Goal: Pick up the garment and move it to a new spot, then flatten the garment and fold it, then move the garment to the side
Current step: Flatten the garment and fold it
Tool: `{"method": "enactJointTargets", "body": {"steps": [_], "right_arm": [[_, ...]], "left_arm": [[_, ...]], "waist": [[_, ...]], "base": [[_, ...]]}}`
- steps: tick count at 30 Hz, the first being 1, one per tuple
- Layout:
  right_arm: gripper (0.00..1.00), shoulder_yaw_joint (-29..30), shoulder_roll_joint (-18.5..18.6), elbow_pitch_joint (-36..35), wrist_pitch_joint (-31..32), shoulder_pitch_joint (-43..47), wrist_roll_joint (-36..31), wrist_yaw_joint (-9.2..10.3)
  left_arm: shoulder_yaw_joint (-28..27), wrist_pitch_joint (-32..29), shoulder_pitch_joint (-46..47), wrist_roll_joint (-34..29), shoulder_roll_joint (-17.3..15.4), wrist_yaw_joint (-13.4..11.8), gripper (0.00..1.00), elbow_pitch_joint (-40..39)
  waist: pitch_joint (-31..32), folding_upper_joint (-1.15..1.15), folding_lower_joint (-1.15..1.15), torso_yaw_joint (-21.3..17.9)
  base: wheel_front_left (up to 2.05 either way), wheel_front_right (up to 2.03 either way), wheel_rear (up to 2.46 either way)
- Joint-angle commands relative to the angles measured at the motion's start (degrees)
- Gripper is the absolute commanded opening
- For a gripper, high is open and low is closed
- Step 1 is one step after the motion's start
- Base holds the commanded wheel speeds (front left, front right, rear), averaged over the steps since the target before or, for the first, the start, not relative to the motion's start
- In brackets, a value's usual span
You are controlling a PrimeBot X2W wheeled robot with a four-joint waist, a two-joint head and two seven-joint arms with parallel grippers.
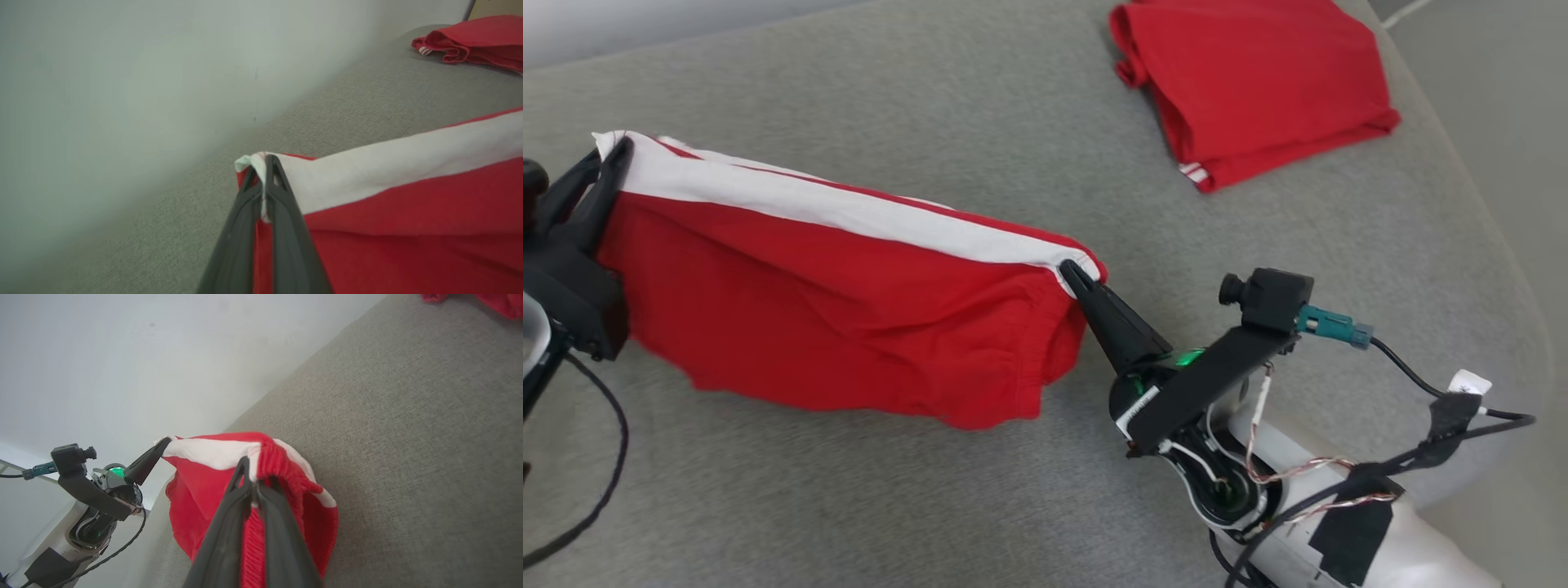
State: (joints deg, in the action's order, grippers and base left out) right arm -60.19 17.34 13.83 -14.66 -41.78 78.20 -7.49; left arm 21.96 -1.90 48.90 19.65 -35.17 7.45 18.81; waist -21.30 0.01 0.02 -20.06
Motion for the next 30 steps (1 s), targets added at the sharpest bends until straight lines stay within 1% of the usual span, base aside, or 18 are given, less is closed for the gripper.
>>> {"method": "enactJointTargets", "body": {"steps": [1, 5, 9, 13, 14, 15, 16, 17, 21, 23, 24, 25, 26, 27, 30], "right_arm": [[0.0, 0.1, -0.9, 0.6, -0.3, -0.8, -0.1, 0.01], [0.0, -0.3, -3.1, 3.2, -0.4, -2.2, 0.1, 0.01], [0.0, -0.8, -5.0, 5.2, -0.4, -3.2, 0.1, 0.01], [0.0, -1.2, -5.7, 6.1, -0.5, -3.4, 0.0, 0.01], [0.18, -1.1, -5.6, 6.3, -0.5, -3.4, -0.4, 0.01], [0.86, -1.0, -5.3, 6.6, -0.5, -3.4, -1.0, 0.01], [1.0, -1.0, -5.2, 6.7, -0.5, -3.1, -1.1, 0.01], [1.0, -1.2, -4.9, 6.5, -0.5, -2.8, -1.4, 0.01], [1.0, -1.1, -2.5, 6.1, -0.5, -1.7, -4.0, 0.01], [1.0, 0.0, -1.1, 5.5, -0.5, -0.6, -5.4, 0.01], [1.0, 1.2, 0.5, 4.7, -0.5, 0.8, -6.8, 0.01], [1.0, 1.8, 1.2, 4.4, -0.5, 1.7, -7.6, 0.01], [1.0, 1.8, 1.2, 4.4, -0.5, 1.7, -7.6, 0.01], [1.0, 2.6, 2.0, 3.9, -0.5, 2.5, -8.7, 0.01], [1.0, 6.5, 3.4, 2.5, -0.5, 4.9, -13.2, 0.01]], "left_arm": [[1.2, 0.0, 1.4, 0.6, -1.0, -0.1, 0.0, 1.1], [5.7, -0.5, 4.9, 1.8, -1.9, 0.0, 0.0, 5.6], [8.3, 0.6, 7.6, 2.5, -2.6, 0.0, 0.0, 10.3], [10.3, 2.7, 9.2, 3.6, -2.6, 0.0, 0.0, 13.9], [10.4, 3.5, 9.6, 3.5, -2.6, 0.0, 0.0, 14.6], [10.6, 4.4, 9.7, 3.5, -2.2, 0.0, 0.28, 15.4], [11.0, 5.2, 9.8, 4.0, -1.6, 0.0, 0.95, 16.1], [11.2, 6.3, 10.0, 4.1, -1.4, 0.0, 1.0, 16.7], [12.0, 8.8, 9.0, 4.7, -0.2, 0.0, 1.0, 19.0], [11.8, 10.1, 8.5, 5.0, 0.4, -0.1, 1.0, 20.0], [11.7, 11.3, 7.9, 5.4, 0.9, -0.1, 1.0, 20.8], [11.5, 11.9, 7.7, 5.7, 1.0, -0.3, 1.0, 21.1], [11.5, 11.9, 7.7, 5.7, 1.0, -0.3, 1.0, 21.1], [11.3, 12.4, 7.3, 6.0, 1.1, -0.5, 1.0, 21.3], [10.8, 14.1, 5.9, 6.5, 1.2, -1.0, 1.0, 21.5]], "waist": [[-3.1, -0.01, -0.02, -3.5], [-3.6, -0.01, -0.02, -4.5], [-3.8, -0.01, -0.02, -5.0], [-3.4, -0.01, -0.02, -4.8], [-3.2, -0.01, -0.02, -4.6], [-2.9, -0.01, -0.02, -4.4], [-2.6, -0.01, -0.02, -4.2], [-2.2, -0.01, -0.02, -3.9], [-0.4, -0.01, -0.02, -2.8], [0.6, -0.01, -0.02, -2.1], [1.5, -0.01, -0.02, -1.5], [1.8, -0.01, -0.02, -1.2], [1.8, -0.01, -0.02, -1.2], [2.3, -0.01, -0.02, -0.9], [3.3, -0.01, -0.02, -0.3]], "base": [[0.0, 0.0, 0.0], [0.0, 0.0, 0.0], [0.0, 0.0, 0.0], [0.0, 0.0, 0.0], [0.0, 0.0, 0.0], [0.0, 0.0, 0.0], [0.0, 0.0, 0.0], [0.0, 0.0, 0.0], [0.0, 0.0, 0.0], [0.0, 0.0, 0.0], [0.0, 0.0, 0.0], [0.0, 0.0, 0.0], [0.0, 0.0, 0.0], [0.0, 0.0, 0.0], [0.0, 0.0, 0.0]]}}
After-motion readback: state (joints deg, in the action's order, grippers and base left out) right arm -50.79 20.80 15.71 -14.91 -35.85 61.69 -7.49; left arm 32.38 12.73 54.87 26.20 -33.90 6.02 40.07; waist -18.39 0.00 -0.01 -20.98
